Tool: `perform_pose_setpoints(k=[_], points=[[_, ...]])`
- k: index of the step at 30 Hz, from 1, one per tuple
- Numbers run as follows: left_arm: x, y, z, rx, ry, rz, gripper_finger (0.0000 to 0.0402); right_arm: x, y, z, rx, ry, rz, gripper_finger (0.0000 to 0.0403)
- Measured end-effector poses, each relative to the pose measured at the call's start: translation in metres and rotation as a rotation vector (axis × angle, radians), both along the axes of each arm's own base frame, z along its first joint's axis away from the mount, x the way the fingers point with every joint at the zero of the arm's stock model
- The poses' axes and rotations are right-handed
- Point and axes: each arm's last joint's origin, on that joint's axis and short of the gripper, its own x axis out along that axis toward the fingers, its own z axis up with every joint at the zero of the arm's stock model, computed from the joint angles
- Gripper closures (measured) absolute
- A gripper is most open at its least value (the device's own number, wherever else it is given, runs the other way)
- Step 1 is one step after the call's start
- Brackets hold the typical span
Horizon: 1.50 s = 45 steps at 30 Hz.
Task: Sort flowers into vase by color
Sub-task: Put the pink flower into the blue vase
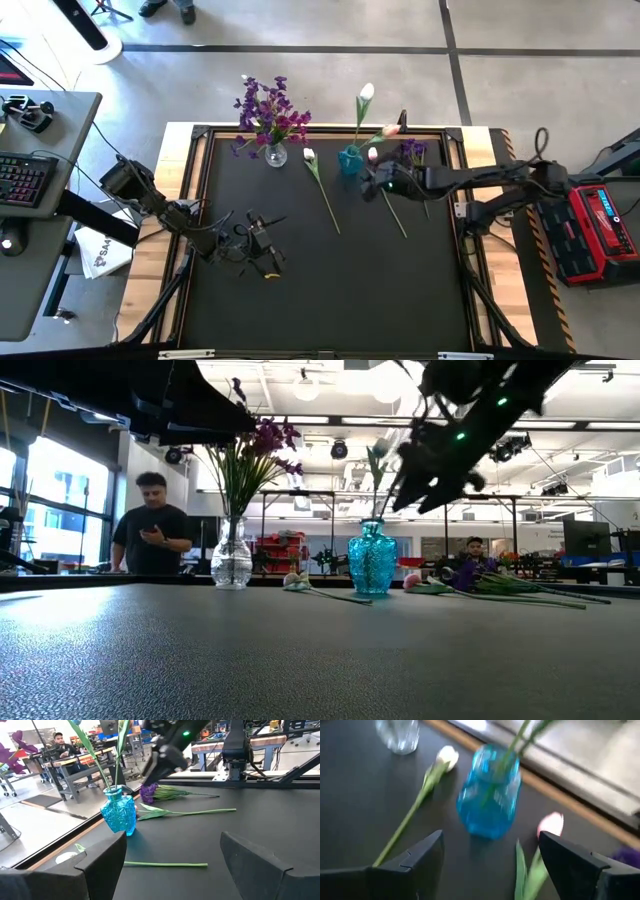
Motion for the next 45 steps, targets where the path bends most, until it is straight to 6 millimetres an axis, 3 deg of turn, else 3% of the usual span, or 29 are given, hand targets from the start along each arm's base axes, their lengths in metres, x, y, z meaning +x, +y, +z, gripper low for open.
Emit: perform_pose_setpoints(k=[5, 10, 16, 21, 27, 35, 40, 45], points=[[-0.002, -0.003, 0.000, -0.001, -0.001, -0.013, 0.0095, -0.022, 0.030, 0.001, 0.125, 0.117, 0.062, 0.0112], [-0.002, -0.004, 0.000, -0.007, -0.005, -0.017, 0.0095, -0.041, 0.039, -0.028, 0.276, 0.201, 0.094, 0.0116], [-0.002, -0.004, 0.000, -0.022, -0.015, -0.015, 0.0095, -0.055, 0.016, -0.065, 0.237, 0.058, -0.098, 0.0171], [-0.002, -0.004, 0.000, -0.025, -0.017, -0.015, 0.0095, -0.054, -0.009, -0.083, 0.241, -0.045, -0.108, 0.0231], [-0.002, -0.004, 0.000, -0.032, -0.021, -0.015, 0.0095, -0.043, -0.026, -0.096, 0.217, 0.019, -0.117, 0.0271], [-0.002, -0.004, 0.000, -0.044, -0.026, -0.020, 0.0095, -0.039, -0.032, -0.107, 0.249, 0.095, -0.112, 0.0322], [-0.002, -0.005, 0.000, -0.049, -0.028, -0.022, 0.0095, -0.041, -0.015, -0.101, 0.280, 0.127, -0.025, 0.0392], [-0.002, -0.005, 0.000, -0.048, -0.027, -0.024, 0.0095, -0.041, 0.020, -0.086, 0.304, 0.090, 0.087, 0.0393]])
